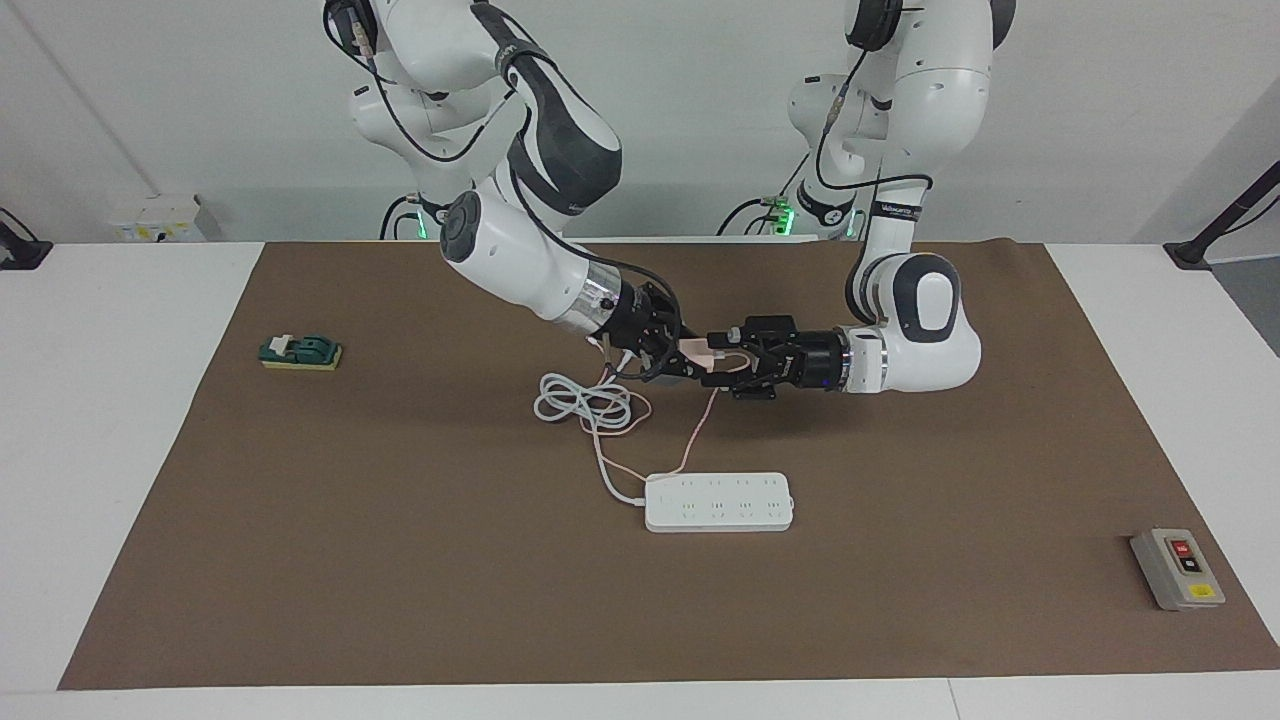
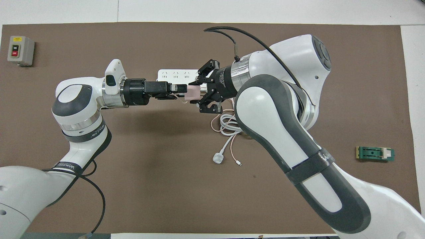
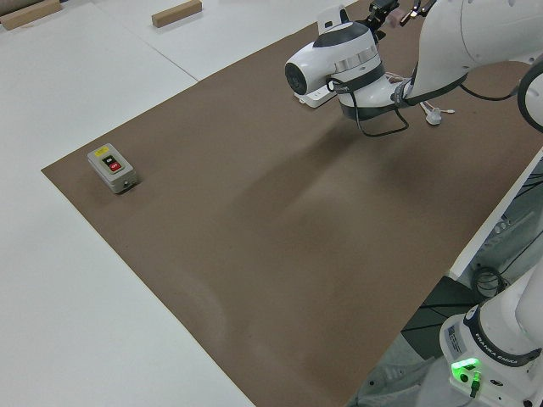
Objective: Plug charger into power strip
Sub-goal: 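Pass the pink charger from the right gripper to the left gripper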
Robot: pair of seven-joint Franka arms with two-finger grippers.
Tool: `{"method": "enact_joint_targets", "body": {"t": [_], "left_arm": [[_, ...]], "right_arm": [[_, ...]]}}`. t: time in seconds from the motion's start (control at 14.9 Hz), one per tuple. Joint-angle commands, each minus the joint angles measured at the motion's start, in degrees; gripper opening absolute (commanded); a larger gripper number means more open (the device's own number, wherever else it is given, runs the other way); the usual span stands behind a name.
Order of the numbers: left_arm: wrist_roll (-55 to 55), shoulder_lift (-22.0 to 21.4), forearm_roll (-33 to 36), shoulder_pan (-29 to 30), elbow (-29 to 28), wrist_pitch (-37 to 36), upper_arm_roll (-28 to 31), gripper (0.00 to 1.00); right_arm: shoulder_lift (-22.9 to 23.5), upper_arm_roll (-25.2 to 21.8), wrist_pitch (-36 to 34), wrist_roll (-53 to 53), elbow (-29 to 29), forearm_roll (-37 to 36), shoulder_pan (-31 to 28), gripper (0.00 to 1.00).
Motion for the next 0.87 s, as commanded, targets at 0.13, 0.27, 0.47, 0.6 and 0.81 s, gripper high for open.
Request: {"method": "enact_joint_targets", "body": {"t": [0.13, 0.27, 0.47, 0.6, 0.81], "left_arm": [[1.5, -0.9, -0.1, -0.7, -1.0, 1.5, 0.6, 0.52], [1.5, -0.9, 0.0, -0.7, -1.0, 1.5, 0.6, 0.45], [1.5, -0.9, 0.2, -0.6, -1.1, 1.3, 0.6, 0.15], [1.5, -1.0, 0.2, -0.6, -1.1, 1.1, 0.6, 0.00], [1.5, -1.0, 0.2, -0.6, -1.1, 0.8, 0.6, 0.00]], "right_arm": [[0.2, 0.2, -1.2, -1.2, 0.8, 1.2, -0.7, 0.00], [0.2, 0.2, -1.3, -1.2, 0.8, 1.2, -0.7, 0.00], [0.2, 0.2, -1.3, -1.4, 0.8, 1.3, -0.7, 0.00], [0.2, 0.2, -1.2, -1.4, 0.8, 1.3, -0.6, 0.00], [0.2, 0.2, -1.1, -1.4, 0.8, 1.4, -0.7, 0.00]]}}
